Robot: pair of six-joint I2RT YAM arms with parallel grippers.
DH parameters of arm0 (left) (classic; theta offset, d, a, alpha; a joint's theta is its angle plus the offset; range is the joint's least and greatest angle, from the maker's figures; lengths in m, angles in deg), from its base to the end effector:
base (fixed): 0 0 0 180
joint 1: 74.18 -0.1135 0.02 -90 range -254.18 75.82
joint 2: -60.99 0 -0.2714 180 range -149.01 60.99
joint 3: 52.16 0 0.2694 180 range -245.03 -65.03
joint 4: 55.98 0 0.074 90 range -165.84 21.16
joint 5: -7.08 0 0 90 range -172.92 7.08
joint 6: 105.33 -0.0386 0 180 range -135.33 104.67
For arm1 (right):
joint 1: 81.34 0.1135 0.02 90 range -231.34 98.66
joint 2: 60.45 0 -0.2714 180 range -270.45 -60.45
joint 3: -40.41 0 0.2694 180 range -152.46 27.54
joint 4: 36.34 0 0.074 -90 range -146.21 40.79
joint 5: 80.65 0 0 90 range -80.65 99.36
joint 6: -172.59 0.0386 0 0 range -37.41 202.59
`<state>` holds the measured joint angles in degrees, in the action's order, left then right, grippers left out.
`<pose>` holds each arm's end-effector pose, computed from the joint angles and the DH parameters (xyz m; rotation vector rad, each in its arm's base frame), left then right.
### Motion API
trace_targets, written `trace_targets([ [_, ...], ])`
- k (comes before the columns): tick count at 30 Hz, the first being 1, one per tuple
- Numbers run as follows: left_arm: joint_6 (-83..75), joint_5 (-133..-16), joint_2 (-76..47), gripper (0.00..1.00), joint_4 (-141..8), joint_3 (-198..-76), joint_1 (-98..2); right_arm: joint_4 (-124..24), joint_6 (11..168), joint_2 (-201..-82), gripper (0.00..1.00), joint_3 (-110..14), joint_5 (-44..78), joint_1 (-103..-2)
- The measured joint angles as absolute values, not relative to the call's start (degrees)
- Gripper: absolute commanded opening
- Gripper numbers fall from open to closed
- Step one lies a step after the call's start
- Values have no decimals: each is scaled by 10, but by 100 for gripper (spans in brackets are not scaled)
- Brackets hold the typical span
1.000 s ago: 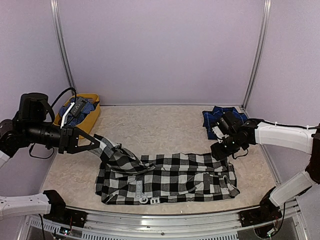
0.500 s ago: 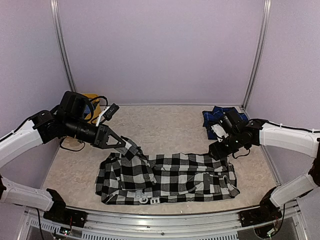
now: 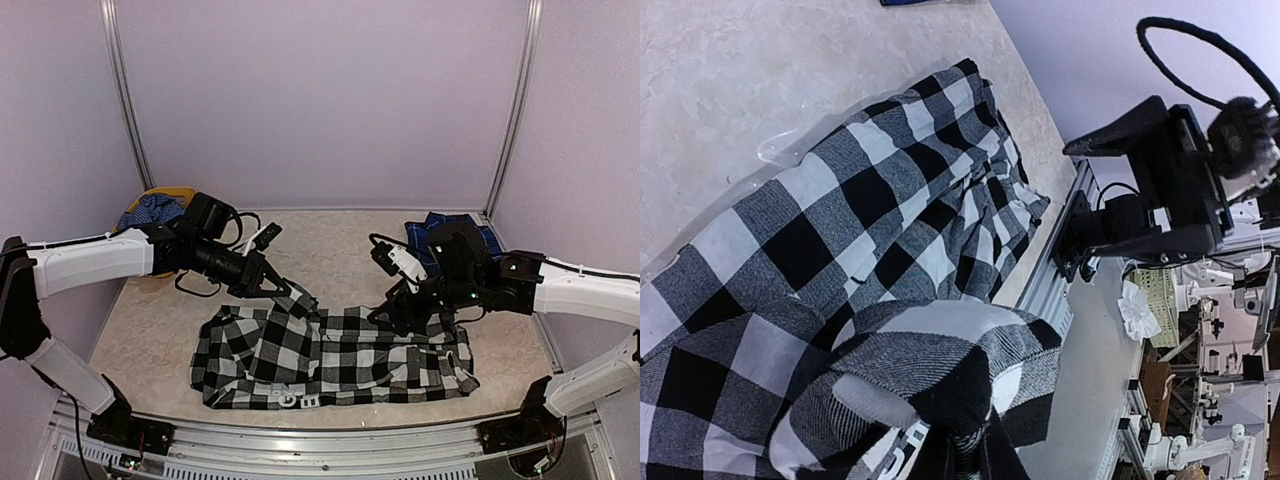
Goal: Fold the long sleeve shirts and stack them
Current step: Fold the 1/3-folded shirt at the center of the board.
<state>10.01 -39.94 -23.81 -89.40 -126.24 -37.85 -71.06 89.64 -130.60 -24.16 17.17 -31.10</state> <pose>0.2531 -0.2188 0.2625 0.6482 2.4273 -1.3751 0.1760 0.2198 0.2700 -0.9374 2.1653 0.6650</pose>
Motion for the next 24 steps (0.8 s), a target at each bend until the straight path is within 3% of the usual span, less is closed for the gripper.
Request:
trace_targets([
  [8, 142, -385, -328, 13, -819, -1264, -349, -681, 893, -1308, 72, -241, 151, -289],
  [13, 150, -386, -397, 29, -798, -1287, -345, -676, 895, -1317, 72, -241, 141, -286],
  [19, 151, -397, -432, 59, -791, -1308, -340, -675, 897, -1347, 72, -242, 117, -271],
  [24, 148, -410, -420, 68, -781, -1308, -346, -675, 897, -1392, 72, -254, 86, -241],
])
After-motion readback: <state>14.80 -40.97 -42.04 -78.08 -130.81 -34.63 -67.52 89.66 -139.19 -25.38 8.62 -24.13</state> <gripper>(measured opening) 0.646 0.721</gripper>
